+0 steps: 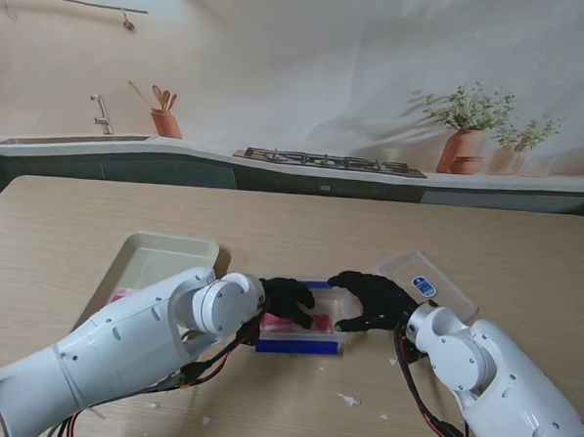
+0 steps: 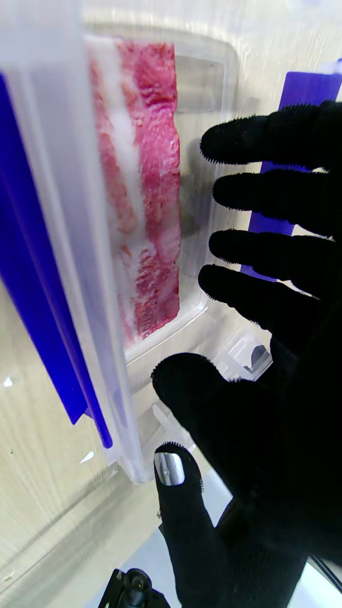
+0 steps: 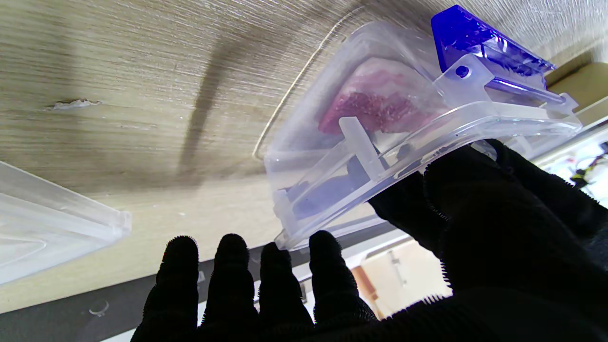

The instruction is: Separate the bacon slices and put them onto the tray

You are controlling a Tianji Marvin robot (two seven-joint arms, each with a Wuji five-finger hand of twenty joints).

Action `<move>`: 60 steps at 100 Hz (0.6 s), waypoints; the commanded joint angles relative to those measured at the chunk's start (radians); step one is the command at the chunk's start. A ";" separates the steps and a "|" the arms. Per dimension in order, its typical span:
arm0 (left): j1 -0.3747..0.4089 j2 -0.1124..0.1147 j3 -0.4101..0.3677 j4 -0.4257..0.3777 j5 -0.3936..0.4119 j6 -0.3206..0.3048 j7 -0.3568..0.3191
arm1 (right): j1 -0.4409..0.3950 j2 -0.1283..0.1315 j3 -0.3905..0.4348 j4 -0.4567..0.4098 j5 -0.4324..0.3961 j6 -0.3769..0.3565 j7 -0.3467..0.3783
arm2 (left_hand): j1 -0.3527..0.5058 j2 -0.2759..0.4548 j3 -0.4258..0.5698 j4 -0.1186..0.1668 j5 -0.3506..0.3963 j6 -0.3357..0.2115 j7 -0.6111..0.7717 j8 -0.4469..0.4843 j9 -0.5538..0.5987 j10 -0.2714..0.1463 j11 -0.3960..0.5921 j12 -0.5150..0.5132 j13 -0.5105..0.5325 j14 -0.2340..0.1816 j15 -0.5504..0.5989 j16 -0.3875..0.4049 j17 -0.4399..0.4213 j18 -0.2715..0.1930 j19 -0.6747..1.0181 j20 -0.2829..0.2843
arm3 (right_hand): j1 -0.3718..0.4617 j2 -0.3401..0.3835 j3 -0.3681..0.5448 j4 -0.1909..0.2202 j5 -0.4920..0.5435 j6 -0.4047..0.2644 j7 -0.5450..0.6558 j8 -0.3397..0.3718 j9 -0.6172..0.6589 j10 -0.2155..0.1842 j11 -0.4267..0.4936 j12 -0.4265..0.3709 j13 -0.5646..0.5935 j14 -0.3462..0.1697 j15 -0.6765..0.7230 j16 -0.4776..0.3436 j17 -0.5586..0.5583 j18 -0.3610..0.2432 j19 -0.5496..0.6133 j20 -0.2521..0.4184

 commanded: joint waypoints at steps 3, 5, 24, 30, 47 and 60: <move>-0.008 -0.010 0.011 0.015 -0.014 0.019 -0.027 | -0.007 -0.006 -0.003 -0.003 0.000 -0.003 0.016 | -0.025 0.027 -0.021 -0.012 -0.023 0.016 -0.011 -0.008 0.017 0.024 0.023 -0.002 0.032 0.028 0.010 0.000 -0.016 -0.010 0.046 0.022 | -0.001 -0.007 0.012 -0.008 -0.013 -0.001 -0.011 -0.008 0.003 -0.041 0.020 0.007 -0.026 -0.037 0.010 0.010 0.002 -0.002 0.013 0.024; -0.010 -0.011 0.012 0.016 -0.017 0.022 -0.029 | -0.007 -0.006 -0.003 -0.003 0.000 -0.003 0.016 | -0.025 0.028 -0.023 -0.012 -0.023 0.015 -0.011 -0.009 0.023 0.023 0.027 0.000 0.038 0.028 0.013 0.003 -0.018 -0.009 0.047 0.022 | -0.001 -0.007 0.012 -0.008 -0.013 -0.001 -0.011 -0.008 0.003 -0.041 0.020 0.007 -0.027 -0.037 0.010 0.010 0.002 -0.002 0.013 0.024; -0.010 -0.011 0.010 0.009 -0.042 0.054 -0.040 | -0.006 -0.006 -0.004 -0.003 0.001 -0.001 0.018 | -0.019 0.003 -0.017 -0.009 -0.026 0.005 -0.001 -0.006 0.107 -0.020 0.171 0.096 0.130 0.014 0.118 0.142 -0.073 0.002 0.050 0.023 | -0.001 -0.006 0.013 -0.008 -0.013 -0.001 -0.012 -0.008 0.004 -0.041 0.020 0.007 -0.027 -0.038 0.009 0.010 0.002 -0.002 0.014 0.024; -0.011 -0.009 0.012 0.004 -0.033 0.053 -0.040 | -0.006 -0.006 -0.004 -0.003 0.001 -0.001 0.018 | -0.020 -0.009 -0.009 -0.009 -0.033 0.003 0.002 -0.004 0.116 -0.040 0.219 0.153 0.145 0.006 0.157 0.192 -0.096 0.004 0.040 0.015 | -0.001 -0.006 0.012 -0.009 -0.013 -0.001 -0.011 -0.008 0.003 -0.041 0.020 0.007 -0.027 -0.038 0.009 0.010 0.002 -0.002 0.014 0.024; -0.013 -0.007 0.016 -0.004 -0.021 0.055 -0.040 | -0.005 -0.006 -0.005 -0.003 0.001 0.000 0.018 | -0.022 -0.047 0.023 -0.011 -0.030 0.006 0.019 0.004 0.149 -0.082 0.320 0.323 0.175 -0.013 0.250 0.284 -0.144 0.001 0.008 -0.007 | 0.000 -0.006 0.013 -0.008 -0.013 -0.001 -0.012 -0.008 0.003 -0.041 0.021 0.007 -0.026 -0.038 0.009 0.010 0.001 -0.002 0.013 0.024; -0.014 -0.010 0.017 -0.002 -0.021 0.055 -0.036 | -0.006 -0.006 -0.005 -0.003 0.000 -0.001 0.017 | -0.017 -0.071 0.051 -0.015 -0.015 0.006 0.032 0.011 0.178 -0.113 0.406 0.449 0.192 -0.025 0.321 0.338 -0.152 -0.001 -0.004 -0.015 | 0.000 -0.005 0.013 -0.008 -0.013 -0.001 -0.011 -0.008 0.003 -0.041 0.020 0.007 -0.026 -0.038 0.010 0.011 0.001 -0.002 0.014 0.024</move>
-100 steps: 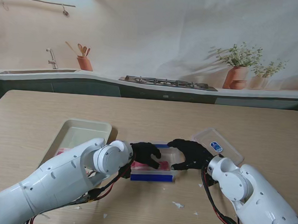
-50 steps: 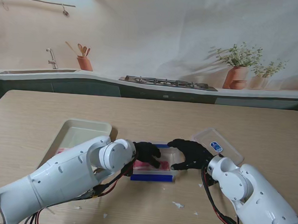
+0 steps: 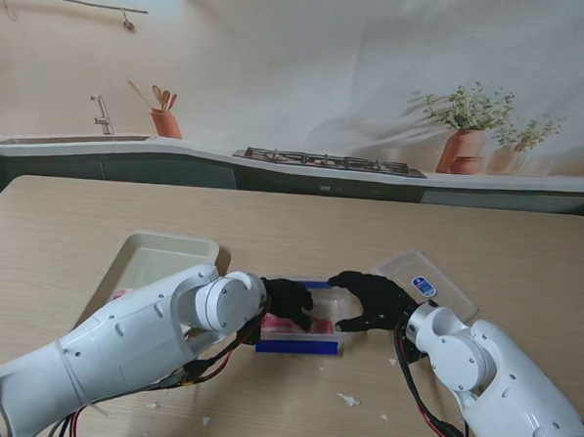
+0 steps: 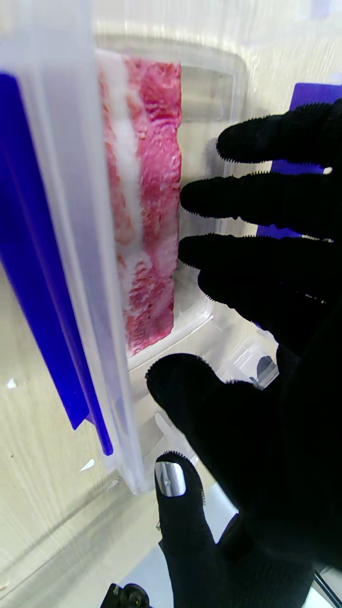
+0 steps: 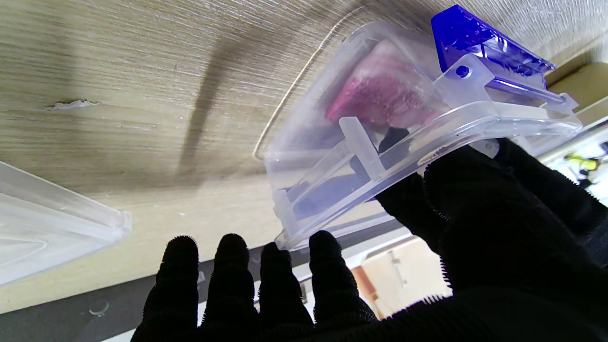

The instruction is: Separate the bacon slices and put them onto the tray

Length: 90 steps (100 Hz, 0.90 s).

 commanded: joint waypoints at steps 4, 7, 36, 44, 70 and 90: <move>0.003 -0.005 0.001 -0.004 -0.001 0.008 -0.010 | -0.006 -0.006 -0.005 -0.003 0.000 -0.001 0.016 | -0.013 -0.032 0.033 -0.015 -0.003 0.009 0.020 0.013 0.041 -0.074 0.090 0.094 0.036 0.001 0.062 0.047 -0.020 -0.001 -0.016 -0.017 | 0.001 -0.005 0.013 -0.008 -0.013 0.000 -0.011 -0.008 0.003 -0.041 0.020 0.007 -0.027 -0.038 0.010 0.010 0.001 -0.002 0.014 0.024; 0.004 -0.006 0.000 -0.004 -0.002 0.009 -0.007 | -0.006 -0.006 -0.005 -0.003 0.000 -0.001 0.016 | -0.012 -0.039 0.042 -0.017 0.004 0.010 0.025 0.016 0.048 -0.079 0.106 0.121 0.040 -0.001 0.080 0.061 -0.017 -0.001 -0.013 -0.018 | 0.001 -0.006 0.013 -0.008 -0.013 -0.001 -0.011 -0.008 0.003 -0.042 0.020 0.007 -0.027 -0.038 0.009 0.010 0.000 -0.002 0.014 0.024; 0.007 -0.009 -0.006 -0.006 0.007 0.004 0.008 | -0.006 -0.006 -0.004 -0.003 -0.001 0.001 0.016 | 0.010 -0.065 0.083 -0.022 0.040 -0.013 0.065 0.037 0.088 -0.112 0.167 0.225 0.066 -0.019 0.145 0.112 -0.012 0.002 -0.010 -0.020 | 0.002 -0.003 0.013 -0.008 -0.013 -0.001 -0.011 -0.008 0.003 -0.041 0.019 0.006 -0.027 -0.037 0.010 0.010 0.001 -0.002 0.014 0.025; 0.010 -0.006 -0.008 -0.013 0.021 -0.004 0.012 | -0.006 -0.006 -0.004 -0.003 -0.001 0.001 0.016 | 0.025 -0.092 0.121 -0.028 0.045 -0.019 0.099 0.056 0.104 -0.125 0.191 0.253 0.088 -0.027 0.172 0.133 0.001 0.009 -0.003 -0.016 | 0.002 -0.003 0.013 -0.008 -0.013 -0.001 -0.011 -0.008 0.003 -0.041 0.019 0.006 -0.027 -0.037 0.009 0.010 0.000 -0.003 0.014 0.025; 0.022 0.004 -0.020 -0.043 0.058 -0.009 0.021 | -0.004 -0.006 -0.007 -0.002 -0.001 0.000 0.017 | 0.080 -0.192 0.160 -0.080 0.064 -0.026 0.181 0.099 0.168 -0.149 0.218 0.371 0.158 -0.044 0.216 0.164 0.038 0.038 0.009 -0.006 | 0.002 -0.003 0.012 -0.008 -0.013 -0.002 -0.011 -0.008 0.003 -0.042 0.019 0.006 -0.027 -0.037 0.009 0.010 0.000 -0.003 0.014 0.025; 0.030 0.009 -0.033 -0.070 0.068 0.002 0.023 | -0.004 -0.006 -0.007 -0.001 -0.001 0.002 0.016 | 0.097 -0.220 0.168 -0.096 0.068 -0.013 0.187 0.102 0.193 -0.154 0.216 0.382 0.196 -0.050 0.229 0.171 0.065 0.060 0.013 -0.003 | 0.003 -0.003 0.013 -0.008 -0.013 -0.001 -0.011 -0.008 0.003 -0.041 0.018 0.006 -0.027 -0.036 0.010 0.011 0.001 -0.002 0.014 0.025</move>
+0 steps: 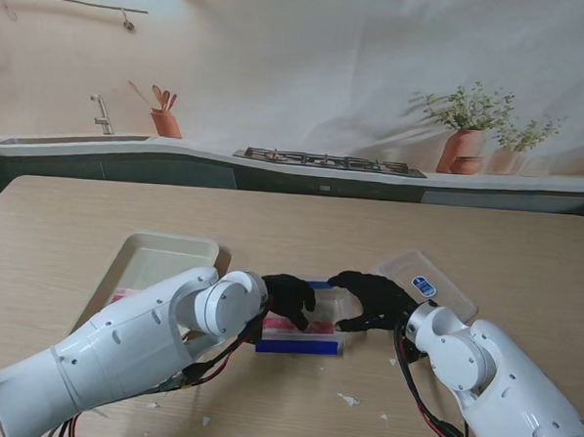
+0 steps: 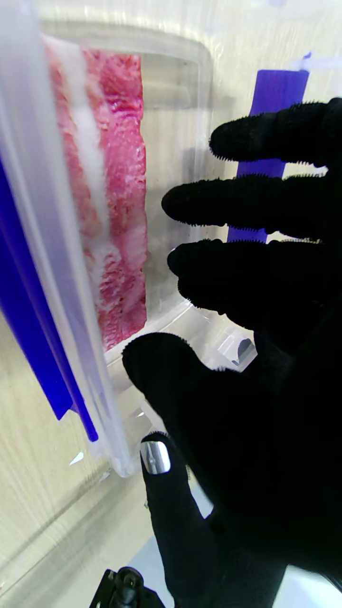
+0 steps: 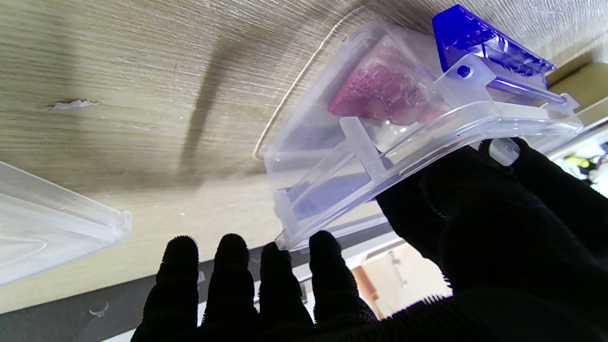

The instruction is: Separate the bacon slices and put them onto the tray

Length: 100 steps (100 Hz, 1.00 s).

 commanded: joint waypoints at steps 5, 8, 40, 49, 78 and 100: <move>0.003 0.000 -0.006 -0.025 0.005 0.014 -0.009 | -0.005 -0.006 -0.006 -0.002 0.000 0.001 0.017 | 0.020 -0.025 0.027 -0.056 -0.004 0.048 0.007 0.006 0.027 -0.087 0.022 0.025 0.025 -0.011 0.028 0.027 0.001 0.044 0.008 0.008 | 0.002 -0.005 0.013 -0.008 -0.013 -0.001 -0.011 -0.008 0.003 -0.041 0.018 0.006 -0.027 -0.037 0.010 0.011 0.001 -0.002 0.014 0.025; 0.000 0.000 -0.003 -0.025 0.008 0.017 -0.009 | -0.004 -0.006 -0.006 -0.002 0.001 0.001 0.018 | -0.001 -0.006 0.025 -0.045 -0.009 0.051 -0.011 -0.004 0.013 -0.085 0.017 0.017 0.013 -0.007 0.026 0.032 -0.004 0.043 -0.001 0.005 | 0.003 -0.004 0.014 -0.008 -0.012 0.000 -0.010 -0.008 0.003 -0.041 0.019 0.006 -0.026 -0.037 0.010 0.011 0.001 -0.002 0.014 0.025; -0.009 -0.010 0.021 0.005 0.025 -0.002 0.006 | -0.005 -0.006 -0.006 -0.002 0.002 -0.001 0.019 | -0.090 0.154 -0.091 0.014 -0.074 0.061 -0.171 -0.088 -0.285 0.136 -0.512 -0.733 -0.264 0.091 -0.503 -0.377 -0.058 -0.015 -0.037 -0.018 | 0.003 -0.005 0.014 -0.008 -0.013 -0.001 -0.010 -0.008 0.003 -0.042 0.019 0.006 -0.026 -0.037 0.012 0.012 0.002 -0.001 0.014 0.025; -0.006 -0.016 0.021 0.014 0.001 0.004 0.008 | -0.004 -0.006 -0.006 -0.001 0.002 -0.002 0.018 | -0.085 0.161 -0.101 0.016 -0.074 0.067 -0.178 -0.092 -0.294 0.140 -0.516 -0.741 -0.273 0.092 -0.518 -0.401 -0.047 -0.021 -0.038 -0.020 | 0.004 -0.005 0.015 -0.008 -0.013 -0.001 -0.010 -0.008 0.003 -0.041 0.019 0.006 -0.026 -0.038 0.012 0.012 0.002 -0.002 0.014 0.025; -0.017 -0.024 0.039 0.037 -0.037 0.026 -0.007 | -0.003 -0.006 -0.008 0.000 0.002 -0.001 0.019 | -0.086 0.168 -0.115 0.018 -0.060 0.077 -0.179 -0.094 -0.253 0.136 -0.491 -0.733 -0.255 0.098 -0.491 -0.398 -0.029 -0.021 -0.014 -0.007 | 0.003 -0.006 0.015 -0.009 -0.014 -0.001 -0.010 -0.008 0.003 -0.042 0.019 0.006 -0.026 -0.037 0.013 0.012 0.003 -0.001 0.014 0.025; -0.021 -0.033 0.048 0.057 -0.068 0.039 -0.013 | -0.004 -0.006 -0.008 0.000 0.003 -0.002 0.019 | -0.084 0.164 -0.115 0.018 -0.039 0.080 -0.166 -0.088 -0.204 0.138 -0.450 -0.712 -0.216 0.107 -0.437 -0.369 -0.020 -0.019 0.013 0.009 | 0.002 -0.006 0.016 -0.009 -0.013 0.000 -0.010 -0.008 0.003 -0.042 0.020 0.006 -0.026 -0.037 0.013 0.012 0.003 -0.001 0.014 0.024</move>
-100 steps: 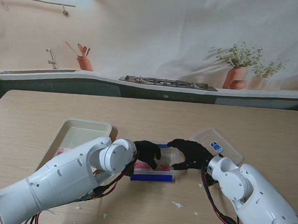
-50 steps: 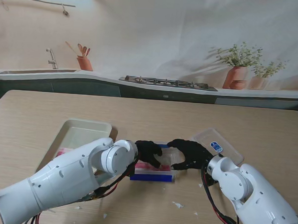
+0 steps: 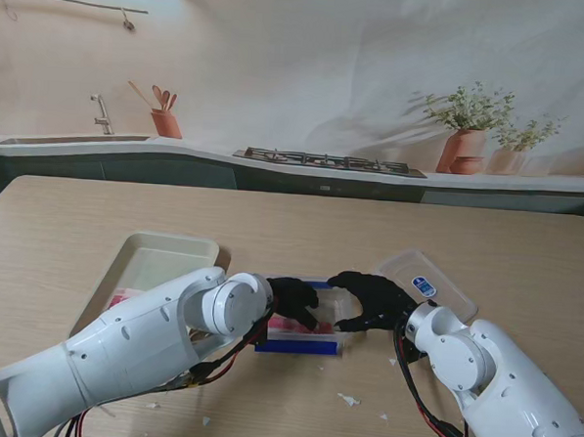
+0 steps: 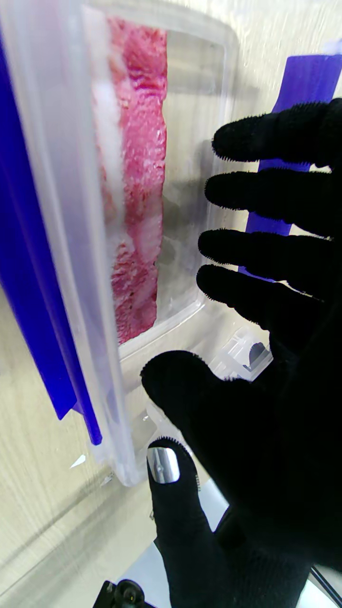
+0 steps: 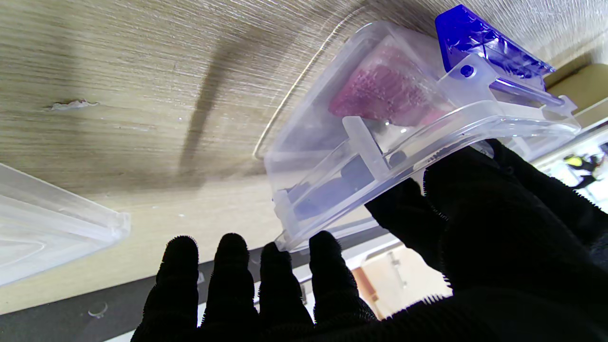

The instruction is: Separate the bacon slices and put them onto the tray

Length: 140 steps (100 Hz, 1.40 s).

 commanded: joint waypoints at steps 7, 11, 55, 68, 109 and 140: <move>0.009 -0.006 0.005 0.011 -0.019 0.019 -0.027 | -0.007 -0.006 -0.004 -0.002 0.000 -0.002 0.017 | -0.028 0.000 0.002 0.029 0.022 0.017 0.009 0.003 0.058 0.013 0.071 0.040 0.088 0.027 0.077 0.048 -0.004 -0.007 0.035 0.021 | 0.002 -0.005 0.016 -0.009 -0.013 0.001 -0.010 -0.008 0.003 -0.041 0.020 0.007 -0.027 -0.037 0.003 0.012 0.003 -0.002 0.014 0.024; 0.009 -0.005 0.005 0.008 -0.024 0.024 -0.031 | -0.007 -0.006 -0.004 -0.002 0.001 -0.001 0.017 | -0.027 -0.002 0.005 0.029 0.024 0.016 0.015 0.007 0.073 0.006 0.094 0.053 0.103 0.025 0.098 0.067 -0.013 -0.004 0.027 0.018 | 0.002 -0.004 0.016 -0.009 -0.013 0.000 -0.010 -0.008 0.003 -0.042 0.020 0.006 -0.026 -0.038 0.003 0.012 0.003 -0.002 0.014 0.024; 0.011 0.006 -0.003 -0.021 -0.030 0.046 -0.048 | -0.004 -0.007 -0.006 0.000 0.002 0.001 0.017 | -0.024 -0.043 0.033 0.026 0.036 0.012 0.046 0.024 0.159 -0.090 0.325 0.363 0.206 -0.014 0.313 0.269 -0.050 0.006 0.006 0.001 | 0.003 -0.004 0.015 -0.009 -0.013 0.000 -0.009 -0.008 0.003 -0.041 0.019 0.006 -0.027 -0.037 0.002 0.012 0.003 -0.001 0.014 0.024; 0.013 0.010 -0.009 -0.033 -0.028 0.050 -0.051 | -0.004 -0.007 -0.007 0.000 0.002 0.002 0.018 | -0.022 -0.051 0.037 0.025 0.050 0.010 0.059 0.030 0.175 -0.110 0.374 0.442 0.215 -0.023 0.352 0.300 -0.057 0.007 -0.003 -0.005 | 0.003 -0.004 0.015 -0.009 -0.013 0.000 -0.009 -0.008 0.003 -0.041 0.019 0.006 -0.026 -0.036 0.003 0.012 0.002 -0.002 0.014 0.024; 0.015 0.025 -0.022 -0.071 -0.006 0.048 -0.062 | -0.003 -0.006 -0.008 0.001 0.002 0.002 0.019 | 0.017 -0.115 0.100 0.014 0.100 -0.016 0.147 0.076 0.253 -0.169 0.477 0.598 0.282 -0.062 0.439 0.365 -0.058 0.017 -0.018 -0.015 | 0.004 -0.004 0.015 -0.009 -0.012 0.000 -0.008 -0.008 0.003 -0.041 0.019 0.006 -0.027 -0.036 0.002 0.011 0.002 -0.003 0.014 0.024; -0.002 0.023 -0.001 -0.062 -0.009 0.051 -0.074 | -0.003 -0.006 -0.008 0.001 0.001 0.002 0.017 | 0.114 -0.185 0.095 -0.049 0.147 -0.052 0.256 0.130 0.365 -0.206 0.463 0.743 0.363 -0.086 0.469 0.380 -0.037 0.024 -0.016 -0.011 | 0.004 -0.004 0.016 -0.008 -0.013 0.000 -0.009 -0.009 0.003 -0.041 0.018 0.006 -0.026 -0.036 0.002 0.012 0.002 -0.002 0.014 0.025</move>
